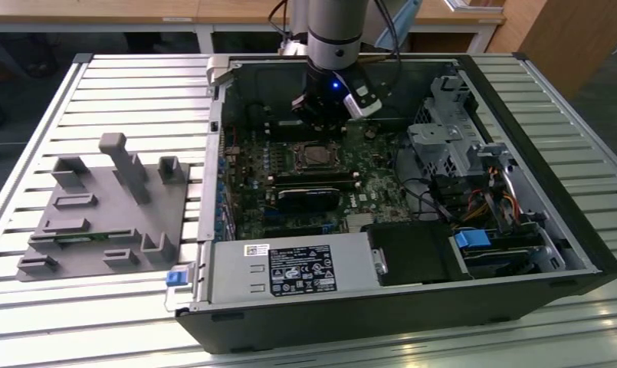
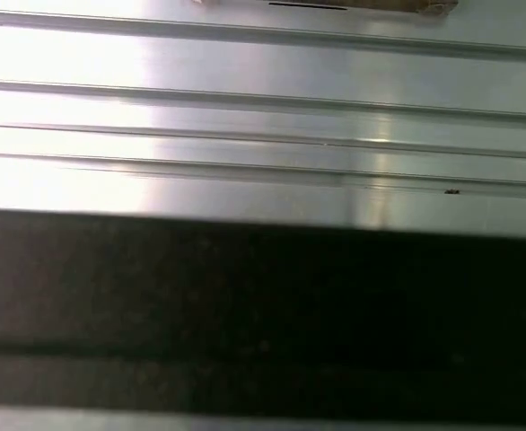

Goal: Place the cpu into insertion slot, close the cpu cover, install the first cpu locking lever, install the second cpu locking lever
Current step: 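Install the first cpu locking lever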

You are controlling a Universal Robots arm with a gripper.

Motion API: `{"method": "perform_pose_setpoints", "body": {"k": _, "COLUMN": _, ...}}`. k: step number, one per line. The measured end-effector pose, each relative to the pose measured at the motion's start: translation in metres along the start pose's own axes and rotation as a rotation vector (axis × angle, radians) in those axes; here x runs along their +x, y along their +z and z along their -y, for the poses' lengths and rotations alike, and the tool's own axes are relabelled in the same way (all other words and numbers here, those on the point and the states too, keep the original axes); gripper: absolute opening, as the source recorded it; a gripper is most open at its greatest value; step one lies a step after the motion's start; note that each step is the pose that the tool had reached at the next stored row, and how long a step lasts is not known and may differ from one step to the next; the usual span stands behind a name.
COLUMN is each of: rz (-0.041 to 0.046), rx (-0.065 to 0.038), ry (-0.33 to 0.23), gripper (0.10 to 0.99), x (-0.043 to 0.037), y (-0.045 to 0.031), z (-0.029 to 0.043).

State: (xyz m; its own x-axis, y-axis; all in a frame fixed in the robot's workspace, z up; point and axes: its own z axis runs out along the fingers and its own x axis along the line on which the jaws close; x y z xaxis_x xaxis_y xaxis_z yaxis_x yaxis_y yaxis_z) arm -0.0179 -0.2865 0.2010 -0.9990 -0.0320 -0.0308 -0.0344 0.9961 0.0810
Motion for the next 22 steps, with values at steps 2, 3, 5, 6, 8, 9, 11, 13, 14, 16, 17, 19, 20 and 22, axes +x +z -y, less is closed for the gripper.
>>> {"method": "perform_pose_setpoints", "body": {"k": 2, "rz": -0.0002, "rx": 0.002, "ry": 0.000, "gripper": 0.106, "x": 0.0000, "y": 0.0001, "z": 0.0001}}
{"method": "perform_pose_setpoints", "body": {"k": 3, "rz": -0.0003, "rx": 0.003, "ry": 0.000, "gripper": 0.106, "x": -0.0001, "y": 0.0004, "z": 0.0001}}
{"method": "perform_pose_setpoints", "body": {"k": 5, "rz": -0.0002, "rx": 0.004, "ry": 0.001, "gripper": 0.106, "x": 0.0000, "y": 0.0010, "z": 0.0002}}
{"method": "perform_pose_setpoints", "body": {"k": 6, "rz": -0.0004, "rx": 0.005, "ry": 0.001, "gripper": 0.106, "x": 0.0000, "y": 0.0013, "z": 0.0002}}
{"method": "perform_pose_setpoints", "body": {"k": 8, "rz": -0.0005, "rx": 0.008, "ry": 0.001, "gripper": 0.106, "x": 0.0000, "y": 0.0019, "z": 0.0002}}
{"method": "perform_pose_setpoints", "body": {"k": 9, "rz": -0.0005, "rx": 0.010, "ry": 0.001, "gripper": 0.106, "x": 0.0000, "y": 0.0020, "z": 0.0002}}
{"method": "perform_pose_setpoints", "body": {"k": 11, "rz": -0.0006, "rx": 0.011, "ry": 0.001, "gripper": 0.106, "x": 0.0000, "y": 0.0020, "z": 0.0003}}
{"method": "perform_pose_setpoints", "body": {"k": 13, "rz": -0.0005, "rx": 0.011, "ry": 0.001, "gripper": 0.106, "x": 0.0000, "y": 0.0017, "z": 0.0002}}
{"method": "perform_pose_setpoints", "body": {"k": 14, "rz": -0.0004, "rx": 0.011, "ry": 0.001, "gripper": 0.106, "x": 0.0000, "y": 0.0013, "z": 0.0002}}
{"method": "perform_pose_setpoints", "body": {"k": 16, "rz": -0.0004, "rx": 0.011, "ry": 0.001, "gripper": 0.106, "x": 0.0000, "y": 0.0003, "z": 0.0001}}
{"method": "perform_pose_setpoints", "body": {"k": 17, "rz": -0.0004, "rx": 0.011, "ry": 0.001, "gripper": 0.106, "x": -0.0001, "y": 0.0001, "z": 0.0000}}
{"method": "perform_pose_setpoints", "body": {"k": 19, "rz": -0.0004, "rx": 0.011, "ry": 0.001, "gripper": 0.106, "x": -0.0001, "y": 0.0002, "z": 0.0000}}
{"method": "perform_pose_setpoints", "body": {"k": 20, "rz": -0.0004, "rx": 0.013, "ry": 0.001, "gripper": 0.106, "x": -0.0002, "y": 0.0003, "z": 0.0001}}
{"method": "perform_pose_setpoints", "body": {"k": 22, "rz": -0.0006, "rx": 0.016, "ry": 0.001, "gripper": 0.106, "x": -0.0004, "y": 0.0008, "z": 0.0001}}
